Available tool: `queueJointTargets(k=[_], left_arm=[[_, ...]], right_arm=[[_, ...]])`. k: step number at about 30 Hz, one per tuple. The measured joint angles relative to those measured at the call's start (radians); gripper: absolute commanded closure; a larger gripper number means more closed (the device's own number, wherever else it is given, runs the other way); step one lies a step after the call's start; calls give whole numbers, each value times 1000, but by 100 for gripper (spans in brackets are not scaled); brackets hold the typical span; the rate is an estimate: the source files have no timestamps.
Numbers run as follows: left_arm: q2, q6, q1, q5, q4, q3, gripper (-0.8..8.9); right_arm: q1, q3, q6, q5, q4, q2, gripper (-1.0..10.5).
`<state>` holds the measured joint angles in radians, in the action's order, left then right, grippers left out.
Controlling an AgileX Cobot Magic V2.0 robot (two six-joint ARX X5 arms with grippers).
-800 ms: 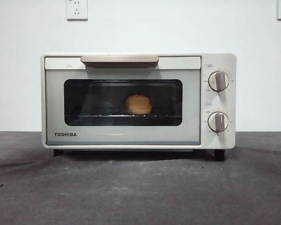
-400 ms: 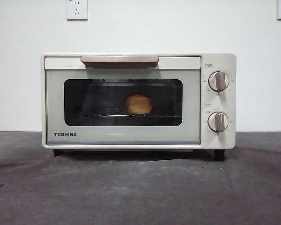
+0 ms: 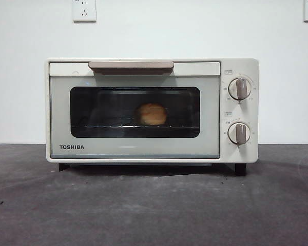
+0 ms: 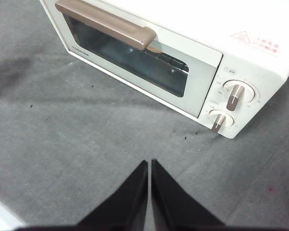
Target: The left arm flap open the oven, the right arm pick bread and place it into oven, the left arm flap close the oven
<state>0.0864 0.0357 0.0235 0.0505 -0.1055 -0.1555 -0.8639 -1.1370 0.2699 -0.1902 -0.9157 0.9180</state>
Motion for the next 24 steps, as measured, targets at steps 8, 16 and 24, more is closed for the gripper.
queueJointTargets(k=[8, 16, 24], left_arm=[[-82, 4, -2, 0, -40, 115, 786], [-82, 4, -2, 0, -74, 123, 786], [-82, 4, -2, 0, -74, 123, 786]], right_arm=[[0, 0, 0, 0, 0, 0, 941], [0, 0, 0, 0, 0, 0, 941], [0, 0, 0, 0, 0, 0, 941]])
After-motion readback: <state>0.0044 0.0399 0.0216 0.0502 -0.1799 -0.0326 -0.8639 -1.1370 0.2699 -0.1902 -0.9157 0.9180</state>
